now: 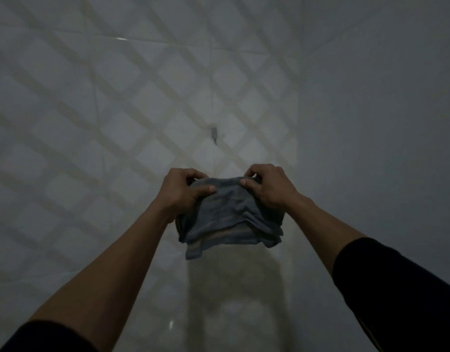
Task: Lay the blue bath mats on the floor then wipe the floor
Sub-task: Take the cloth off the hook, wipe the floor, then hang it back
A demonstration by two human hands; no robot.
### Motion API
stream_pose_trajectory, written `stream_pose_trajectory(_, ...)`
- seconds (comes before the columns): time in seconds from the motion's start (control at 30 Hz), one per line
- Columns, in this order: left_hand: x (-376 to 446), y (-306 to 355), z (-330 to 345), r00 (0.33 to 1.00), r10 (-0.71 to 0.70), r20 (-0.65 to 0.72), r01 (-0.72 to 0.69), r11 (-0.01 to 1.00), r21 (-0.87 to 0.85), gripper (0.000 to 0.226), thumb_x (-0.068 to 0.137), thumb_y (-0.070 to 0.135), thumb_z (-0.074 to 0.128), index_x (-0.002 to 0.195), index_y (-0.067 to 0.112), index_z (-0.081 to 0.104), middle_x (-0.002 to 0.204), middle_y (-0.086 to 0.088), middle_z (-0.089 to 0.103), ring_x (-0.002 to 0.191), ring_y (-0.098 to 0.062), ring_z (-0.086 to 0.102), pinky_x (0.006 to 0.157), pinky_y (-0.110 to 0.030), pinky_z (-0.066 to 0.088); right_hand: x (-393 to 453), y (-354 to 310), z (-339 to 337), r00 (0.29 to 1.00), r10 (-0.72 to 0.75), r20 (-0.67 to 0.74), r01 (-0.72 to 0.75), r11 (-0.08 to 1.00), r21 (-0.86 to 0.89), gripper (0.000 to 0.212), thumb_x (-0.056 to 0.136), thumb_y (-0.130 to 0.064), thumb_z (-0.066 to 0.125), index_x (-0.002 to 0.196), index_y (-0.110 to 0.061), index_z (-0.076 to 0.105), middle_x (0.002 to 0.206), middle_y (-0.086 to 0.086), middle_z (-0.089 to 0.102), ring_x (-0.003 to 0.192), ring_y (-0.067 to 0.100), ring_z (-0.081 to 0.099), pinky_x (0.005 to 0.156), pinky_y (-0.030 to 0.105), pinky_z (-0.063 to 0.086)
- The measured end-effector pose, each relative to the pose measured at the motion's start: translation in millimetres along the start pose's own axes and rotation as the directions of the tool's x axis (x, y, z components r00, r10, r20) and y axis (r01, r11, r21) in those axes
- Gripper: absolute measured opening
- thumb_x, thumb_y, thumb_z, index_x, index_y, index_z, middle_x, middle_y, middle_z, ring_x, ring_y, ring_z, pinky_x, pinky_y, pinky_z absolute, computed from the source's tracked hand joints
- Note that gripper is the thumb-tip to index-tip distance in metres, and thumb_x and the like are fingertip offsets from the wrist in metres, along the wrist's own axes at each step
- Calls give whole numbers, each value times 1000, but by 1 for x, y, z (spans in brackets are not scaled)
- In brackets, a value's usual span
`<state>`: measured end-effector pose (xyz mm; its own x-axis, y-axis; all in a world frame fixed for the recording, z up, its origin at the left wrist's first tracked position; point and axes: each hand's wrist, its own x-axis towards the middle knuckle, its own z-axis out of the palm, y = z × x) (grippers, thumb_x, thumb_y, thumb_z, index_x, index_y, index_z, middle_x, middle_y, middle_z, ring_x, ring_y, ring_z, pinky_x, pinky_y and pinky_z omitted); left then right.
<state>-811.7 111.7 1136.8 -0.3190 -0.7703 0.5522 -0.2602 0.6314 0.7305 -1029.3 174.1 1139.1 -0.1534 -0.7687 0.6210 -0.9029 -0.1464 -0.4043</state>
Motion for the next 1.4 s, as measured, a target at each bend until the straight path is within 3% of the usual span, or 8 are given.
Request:
stream_pose_trajectory(0.2,51,5,17,946,255,-198,-195,940,279,8,90,20,69,98,23,68,88,-2,70,81,-21,67,75,-45,60,64,19,4,971,-228,-74,227,974,-26,5,101,-29,49,103,-30,44,82,2,64,73,24,58,63,38,49)
stream_pose_trajectory(0.4,98,9,15,896,363,-256,-195,840,506,15,95,24,61,103,34,69,108,-3,68,98,-28,62,80,-46,56,112,22,12,924,-345,-166,320,934,-160,18,99,-23,49,111,-29,61,104,4,62,89,28,58,72,40,50)
stream_pose_trajectory(0.6,135,16,13,841,448,-303,-187,766,615,23,100,26,55,115,31,72,106,-4,62,88,-32,58,71,-41,51,150,13,7,901,-394,-181,336,899,-283,33,99,-27,48,128,-31,63,110,5,58,90,32,59,68,36,47)
stream_pose_trajectory(0.73,154,12,6,844,438,-310,-153,750,644,25,101,28,54,120,31,70,109,-5,58,86,-34,57,75,-45,53,171,3,15,902,-396,-173,339,896,-286,37,98,-30,50,135,-33,58,110,5,53,88,28,55,68,31,38)
stream_pose_trajectory(0.87,155,-3,7,881,371,-293,-110,764,636,27,101,34,50,120,31,70,107,-7,56,82,-29,52,68,-35,40,178,8,38,904,-403,-144,334,874,-353,41,96,-37,55,136,-36,55,112,5,49,84,24,49,66,30,40)
stream_pose_trajectory(1.0,153,-17,11,879,379,-288,-121,763,634,30,102,31,50,126,33,68,107,-6,56,80,-25,50,67,-36,41,181,20,60,942,-257,-215,219,958,-185,40,97,-52,45,128,-30,58,103,-4,47,74,12,44,54,22,25)
stream_pose_trajectory(1.17,155,-29,19,886,369,-280,-118,764,635,30,102,27,51,124,35,69,102,-5,55,79,-32,56,68,-44,53,163,26,66,925,-318,-207,262,930,-258,46,97,-40,54,143,-38,48,115,3,49,82,17,44,63,28,32)
stream_pose_trajectory(1.4,146,-32,34,927,247,-281,-37,808,588,32,102,34,48,130,37,64,97,-4,54,84,-30,58,71,-39,51,151,19,71,971,-172,-165,156,982,-106,39,99,-46,45,138,-38,46,109,0,43,91,19,43,69,31,37)
